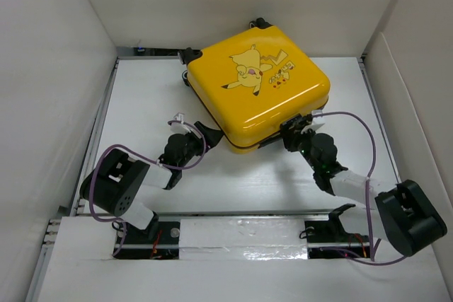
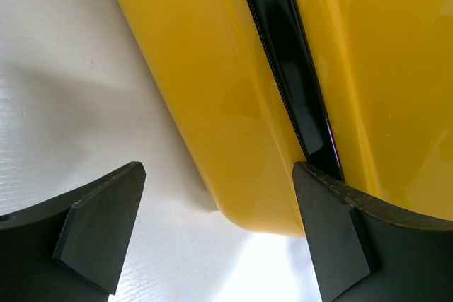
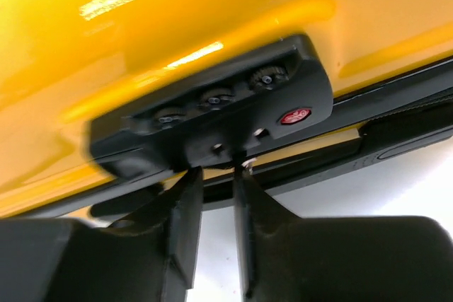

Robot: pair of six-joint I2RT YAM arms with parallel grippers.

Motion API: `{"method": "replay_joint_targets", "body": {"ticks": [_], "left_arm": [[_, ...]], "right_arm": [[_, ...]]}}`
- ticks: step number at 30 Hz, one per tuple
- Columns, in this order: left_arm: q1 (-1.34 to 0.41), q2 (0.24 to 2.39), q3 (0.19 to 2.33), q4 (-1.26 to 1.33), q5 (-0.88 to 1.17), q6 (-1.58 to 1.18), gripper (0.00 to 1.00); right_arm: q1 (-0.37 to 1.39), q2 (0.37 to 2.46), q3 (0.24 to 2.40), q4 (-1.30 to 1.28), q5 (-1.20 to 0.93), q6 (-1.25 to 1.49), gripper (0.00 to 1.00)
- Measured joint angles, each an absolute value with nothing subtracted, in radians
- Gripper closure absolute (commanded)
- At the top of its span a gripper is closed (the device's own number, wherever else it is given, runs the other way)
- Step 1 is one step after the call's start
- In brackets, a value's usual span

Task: Pack the luggage

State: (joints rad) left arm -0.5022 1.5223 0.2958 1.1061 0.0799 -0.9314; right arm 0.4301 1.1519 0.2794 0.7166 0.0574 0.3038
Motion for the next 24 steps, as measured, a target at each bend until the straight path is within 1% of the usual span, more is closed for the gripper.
{"method": "replay_joint_targets", "body": {"ticks": [1, 3, 4, 5, 9, 12, 13, 16, 17, 21, 24], "left_arm": [[-0.503, 1.522, 0.296, 1.106, 0.083, -0.931, 0.16], [-0.503, 1.522, 0.296, 1.106, 0.084, -0.931, 0.16], [-0.503, 1.522, 0.296, 1.106, 0.086, -0.930, 0.16], [-0.503, 1.521, 0.296, 1.108, 0.088, -0.929, 0.16], [-0.503, 1.505, 0.296, 1.100, 0.089, -0.920, 0.16], [-0.503, 1.493, 0.296, 1.095, 0.089, -0.915, 0.16], [-0.503, 1.490, 0.296, 1.095, 0.089, -0.913, 0.16], [-0.503, 1.488, 0.296, 1.095, 0.089, -0.912, 0.16], [-0.503, 1.488, 0.296, 1.095, 0.089, -0.911, 0.16], [-0.503, 1.488, 0.296, 1.096, 0.089, -0.909, 0.17], [-0.504, 1.488, 0.296, 1.100, 0.090, -0.909, 0.17]], "right_arm": [[0.432, 1.180, 0.280, 0.743, 0.064, 0.303, 0.77], [0.436, 1.217, 0.280, 0.792, 0.080, 0.302, 0.76], [0.443, 1.229, 0.280, 0.810, 0.093, 0.302, 0.68], [0.450, 1.241, 0.279, 0.828, 0.112, 0.302, 0.64], [0.467, 1.289, 0.275, 0.907, 0.167, 0.295, 0.64], [0.472, 1.347, 0.263, 1.014, 0.187, 0.279, 0.74], [0.473, 1.366, 0.262, 1.045, 0.187, 0.271, 0.87], [0.472, 1.412, 0.258, 1.116, 0.204, 0.251, 0.98], [0.472, 1.419, 0.254, 1.131, 0.207, 0.247, 1.00], [0.472, 1.416, 0.243, 1.152, 0.205, 0.236, 1.00], [0.479, 1.359, 0.224, 1.143, 0.187, 0.230, 1.00]]}}
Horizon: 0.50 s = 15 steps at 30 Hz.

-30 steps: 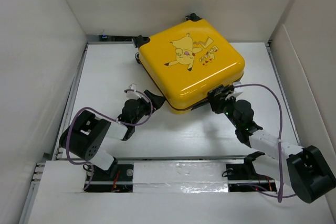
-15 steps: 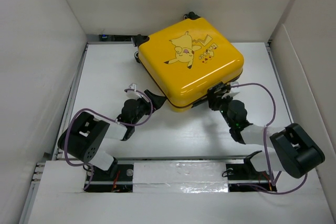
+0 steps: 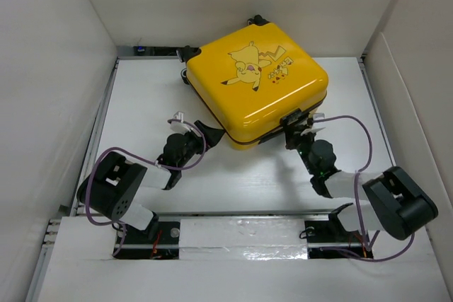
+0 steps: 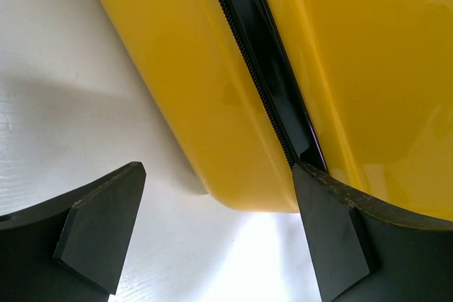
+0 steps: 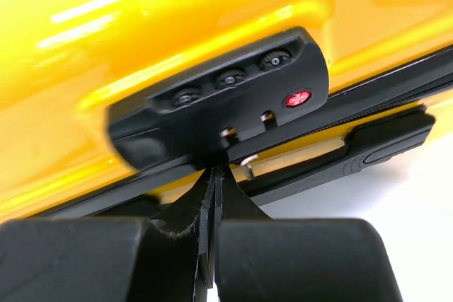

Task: Pack the luggage

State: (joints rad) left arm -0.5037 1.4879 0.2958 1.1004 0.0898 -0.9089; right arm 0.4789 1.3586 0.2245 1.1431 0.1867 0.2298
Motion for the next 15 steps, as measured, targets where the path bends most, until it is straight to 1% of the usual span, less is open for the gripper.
{"method": "replay_joint_targets", "body": {"ticks": [5, 11, 13, 15], "left_arm": [[-0.516, 1.489, 0.296, 1.117, 0.078, -0.910, 0.17], [-0.551, 1.490, 0.296, 1.117, 0.065, -0.914, 0.17], [-0.572, 1.490, 0.296, 1.116, 0.060, -0.914, 0.17], [-0.589, 1.490, 0.296, 1.115, 0.056, -0.914, 0.17]], "right_arm": [[0.532, 1.169, 0.229, 0.979, 0.104, 0.230, 1.00], [0.733, 0.841, 0.335, 0.636, -0.016, 0.245, 1.00], [0.776, 0.771, 0.342, 0.558, -0.022, 0.268, 1.00], [0.807, 0.721, 0.328, 0.476, 0.031, 0.293, 1.00]]}}
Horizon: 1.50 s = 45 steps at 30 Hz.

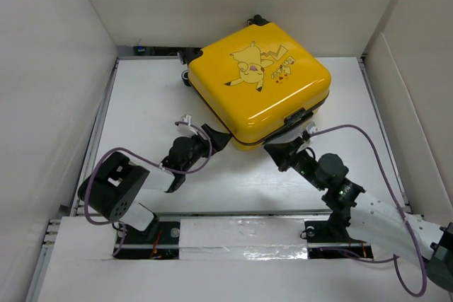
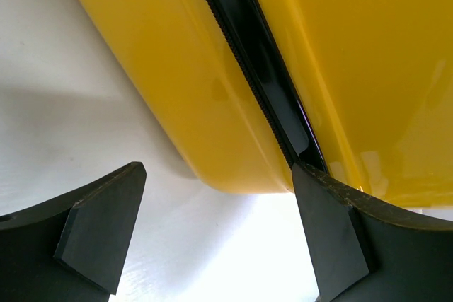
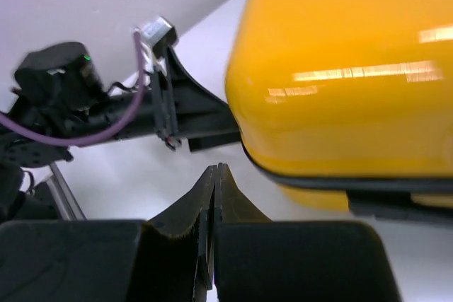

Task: Pack the luggage

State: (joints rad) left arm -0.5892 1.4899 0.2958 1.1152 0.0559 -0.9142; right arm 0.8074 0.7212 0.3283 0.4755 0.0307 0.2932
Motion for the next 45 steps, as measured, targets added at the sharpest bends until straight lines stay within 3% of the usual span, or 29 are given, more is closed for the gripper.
{"method": "replay_joint_targets", "body": {"ticks": [3, 6, 7, 10, 12, 19, 21, 23, 26, 31, 37, 45], "left_arm": [[-0.606, 1.486, 0.296, 1.109, 0.047, -0.914, 0.17], [-0.612, 1.466, 0.296, 1.086, 0.045, -0.912, 0.17], [-0.613, 1.456, 0.295, 1.079, 0.044, -0.910, 0.17], [-0.620, 1.406, 0.290, 1.060, 0.043, -0.904, 0.17], [-0.623, 1.369, 0.290, 1.063, 0.043, -0.900, 0.17], [-0.598, 1.270, 0.285, 1.035, 0.037, -0.888, 0.14], [-0.536, 1.229, 0.281, 1.011, 0.036, -0.892, 0.12], [-0.440, 1.190, 0.290, 0.968, 0.013, -0.899, 0.04], [-0.282, 1.185, 0.375, 0.868, -0.011, -0.914, 0.01], [-0.090, 1.353, 0.700, 0.748, 0.005, -0.929, 0.01], [-0.029, 1.694, 1.081, 0.671, 0.137, -0.956, 0.01], [-0.008, 1.995, 1.306, 0.575, 0.307, -1.018, 0.01]], "right_arm": [[0.773, 0.687, 0.260, 0.410, 0.118, 0.328, 1.00], [0.575, 0.746, 0.239, 0.376, 0.121, 0.338, 1.00], [0.494, 0.783, 0.241, 0.379, 0.111, 0.338, 0.88], [0.294, 0.912, 0.253, 0.414, 0.035, 0.328, 0.67], [0.220, 0.998, 0.271, 0.448, -0.041, 0.301, 0.64], [0.234, 1.166, 0.326, 0.639, -0.222, 0.220, 0.63], [0.249, 1.159, 0.323, 0.673, -0.227, 0.216, 0.63], [0.258, 1.143, 0.311, 0.699, -0.230, 0.217, 0.63], [0.266, 1.091, 0.281, 0.711, -0.225, 0.233, 0.63], [0.286, 0.957, 0.255, 0.677, -0.198, 0.255, 0.62], [0.322, 0.856, 0.234, 0.636, -0.188, 0.267, 0.61], [0.349, 0.862, 0.232, 0.604, -0.190, 0.269, 0.61]]}}
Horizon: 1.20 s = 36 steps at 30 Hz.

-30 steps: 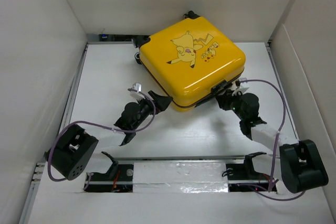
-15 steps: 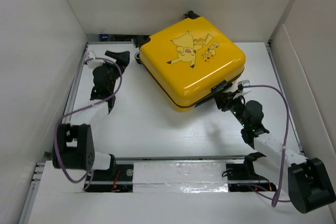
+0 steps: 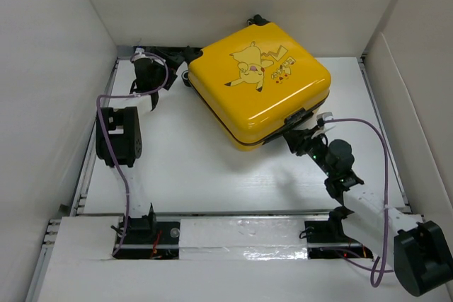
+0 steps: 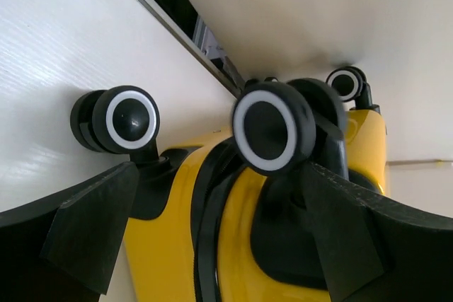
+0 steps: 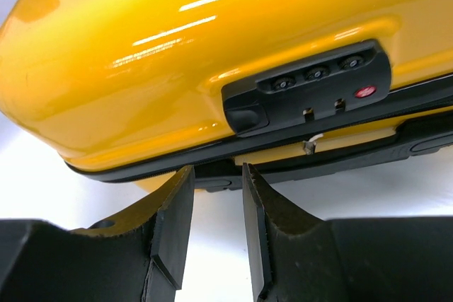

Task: Pack the luggage

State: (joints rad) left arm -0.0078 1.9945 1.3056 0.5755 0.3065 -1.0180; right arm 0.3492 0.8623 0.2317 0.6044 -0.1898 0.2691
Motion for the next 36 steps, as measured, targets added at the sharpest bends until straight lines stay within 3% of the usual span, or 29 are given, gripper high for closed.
{"method": "replay_joint_targets", "body": {"ticks": [13, 23, 30, 36], "left_arm": [[-0.017, 2.164, 1.439, 0.643, 0.386, -1.173, 0.01], [-0.022, 2.127, 1.226, 0.992, 0.339, -1.283, 0.01], [-0.034, 2.109, 1.206, 1.203, 0.358, -1.325, 0.01], [-0.056, 2.116, 1.295, 1.094, 0.406, -1.304, 0.01]], "right_arm": [[0.363, 0.888, 0.232, 0.602, -0.203, 0.270, 0.61], [0.380, 0.865, 0.232, 0.582, -0.206, 0.270, 0.61], [0.381, 0.879, 0.232, 0.582, -0.206, 0.270, 0.60], [0.381, 0.885, 0.232, 0.577, -0.206, 0.271, 0.60]]}}
